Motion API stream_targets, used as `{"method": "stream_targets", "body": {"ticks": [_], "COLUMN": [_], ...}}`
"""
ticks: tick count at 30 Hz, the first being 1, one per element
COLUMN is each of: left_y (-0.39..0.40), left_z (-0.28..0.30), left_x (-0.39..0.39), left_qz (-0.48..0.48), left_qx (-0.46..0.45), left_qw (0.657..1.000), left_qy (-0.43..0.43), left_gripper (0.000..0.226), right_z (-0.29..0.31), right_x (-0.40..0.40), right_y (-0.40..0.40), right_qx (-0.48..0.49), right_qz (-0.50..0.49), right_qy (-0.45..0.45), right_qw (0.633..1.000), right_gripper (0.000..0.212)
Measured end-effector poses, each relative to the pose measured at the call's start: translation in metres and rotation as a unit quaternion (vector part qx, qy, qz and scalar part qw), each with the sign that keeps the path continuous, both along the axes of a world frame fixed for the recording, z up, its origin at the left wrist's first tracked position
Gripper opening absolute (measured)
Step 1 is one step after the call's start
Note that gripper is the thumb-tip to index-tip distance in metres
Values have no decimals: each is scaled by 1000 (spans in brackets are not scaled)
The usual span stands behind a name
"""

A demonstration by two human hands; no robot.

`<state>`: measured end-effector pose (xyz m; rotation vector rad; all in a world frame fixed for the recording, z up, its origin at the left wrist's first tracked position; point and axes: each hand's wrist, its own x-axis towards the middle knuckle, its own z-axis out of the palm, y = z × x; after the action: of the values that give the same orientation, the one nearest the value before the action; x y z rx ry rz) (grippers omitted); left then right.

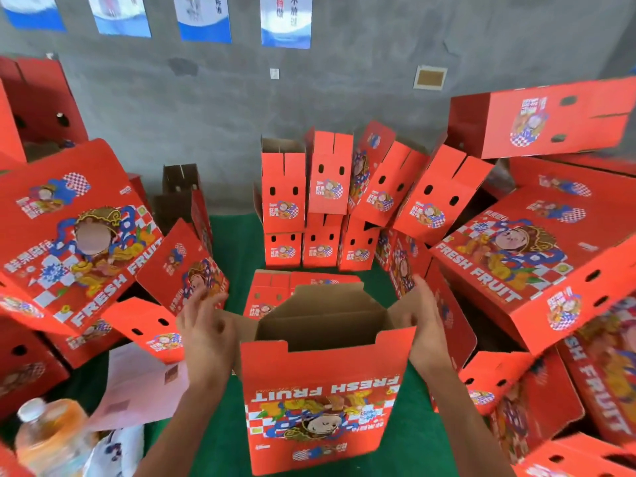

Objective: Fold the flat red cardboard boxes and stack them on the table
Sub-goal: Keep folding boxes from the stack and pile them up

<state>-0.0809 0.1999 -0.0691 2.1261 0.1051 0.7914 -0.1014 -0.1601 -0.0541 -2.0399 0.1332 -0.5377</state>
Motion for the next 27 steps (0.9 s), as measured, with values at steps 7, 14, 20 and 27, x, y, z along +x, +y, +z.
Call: {"method": "stream_targets", "body": {"ticks": [7,14,20,27], "left_y": [29,34,26,2], "left_z": [-3,2,-4,7], "left_x": [-3,-18,-26,-22], "left_qz": [-280,-254,-229,-174], "left_qx": [188,-30,57,247], "left_qw": [935,963,960,937], "left_qy": [-111,86,150,177], "left_gripper": [19,79,49,47], "right_z": [9,35,44,28], "right_x": [17,39,43,34], "right_y": [0,2,19,2], "right_qx": [-474,-602,-602,-42], "right_qz": [45,83,74,37], "right_qy": [-66,116,118,77], "right_qw": [877,785,786,995], "right_gripper": [42,78,61,87]}}
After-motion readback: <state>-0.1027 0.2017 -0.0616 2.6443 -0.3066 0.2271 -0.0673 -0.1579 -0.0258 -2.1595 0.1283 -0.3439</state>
